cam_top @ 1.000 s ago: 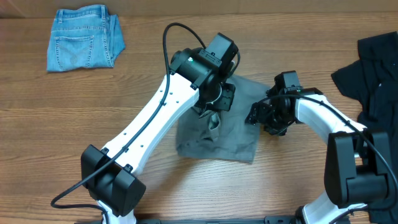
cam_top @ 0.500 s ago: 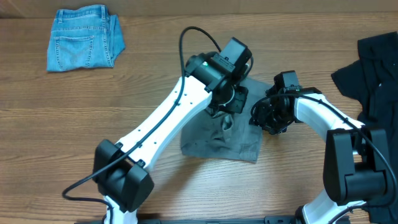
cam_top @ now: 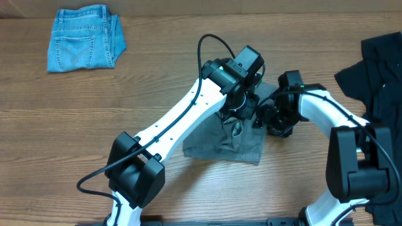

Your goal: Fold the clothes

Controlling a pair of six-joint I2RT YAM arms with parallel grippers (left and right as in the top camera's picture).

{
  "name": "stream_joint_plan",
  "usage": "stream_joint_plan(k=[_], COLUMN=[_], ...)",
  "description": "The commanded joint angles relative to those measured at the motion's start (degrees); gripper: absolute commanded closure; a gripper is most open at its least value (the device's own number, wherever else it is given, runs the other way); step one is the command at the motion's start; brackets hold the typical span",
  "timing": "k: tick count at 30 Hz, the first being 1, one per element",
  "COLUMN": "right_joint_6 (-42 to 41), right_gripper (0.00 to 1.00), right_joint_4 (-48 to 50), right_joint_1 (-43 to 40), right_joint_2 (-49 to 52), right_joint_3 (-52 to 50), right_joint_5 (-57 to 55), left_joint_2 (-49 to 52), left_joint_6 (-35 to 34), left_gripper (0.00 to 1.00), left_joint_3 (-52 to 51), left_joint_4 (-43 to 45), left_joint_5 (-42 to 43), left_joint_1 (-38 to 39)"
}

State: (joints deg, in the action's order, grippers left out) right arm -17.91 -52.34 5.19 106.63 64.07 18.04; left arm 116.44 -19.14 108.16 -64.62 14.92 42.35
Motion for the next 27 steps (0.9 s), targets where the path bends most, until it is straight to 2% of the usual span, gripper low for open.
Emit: stream_joint_plan(k=[1,3,5,12,16,18,19,21,22,27], right_joint_6=[0.2,0.4,0.4,1.0,7.6,11.3,12.3,12.6,12.6,10.0], right_gripper=[0.35,0.33,0.33,0.32,0.34,0.36,0.40,0.66,0.73,0.88], right_joint_4=[-4.4,-8.1,-11.3,-22.3,-25.6,-25.9,-25.8,-23.9,-22.6,-13.7], right_joint_1=[-3.1,-4.9,-6.5,-11.6,-10.9,-9.8,-9.3,-7.5,-6.7,-4.0], right_joint_2=[1.1,1.1,1.1,1.0,0.4,0.4,0.4,0.4,0.4,0.8], right_joint_3=[5.9,9.3,12.2,22.9,24.9,24.8,24.7,24.3,24.0,20.4], right_joint_5=[-1.9,-1.9,-1.9,-1.6,5.6,9.8,11.0,11.6,11.6,11.6], left_joint_2=[0.6,0.6,0.6,0.5,0.6,0.6,0.6,0.6,0.6,0.6], left_joint_6=[1.4,2.2,2.4,2.4,2.4,2.4,2.4,2.4,2.4,2.1], left_gripper=[0.65,0.53,0.46,0.47,0.49,0.55,0.61,0.82,0.86,0.89], left_joint_3=[0.7,0.7,0.7,0.7,0.7,0.2,-0.2,-1.6,-2.6,-8.7], left_joint_4=[0.3,0.4,0.3,-0.5,-5.2,-7.3,-7.8,-8.3,-8.2,-6.0], left_joint_5=[2.1,2.8,3.0,3.0,2.5,2.4,2.4,2.2,2.1,2.1], left_joint_1=[0.5,0.5,0.5,-0.6,-4.0,-5.5,-5.9,-6.7,-6.8,-6.8])
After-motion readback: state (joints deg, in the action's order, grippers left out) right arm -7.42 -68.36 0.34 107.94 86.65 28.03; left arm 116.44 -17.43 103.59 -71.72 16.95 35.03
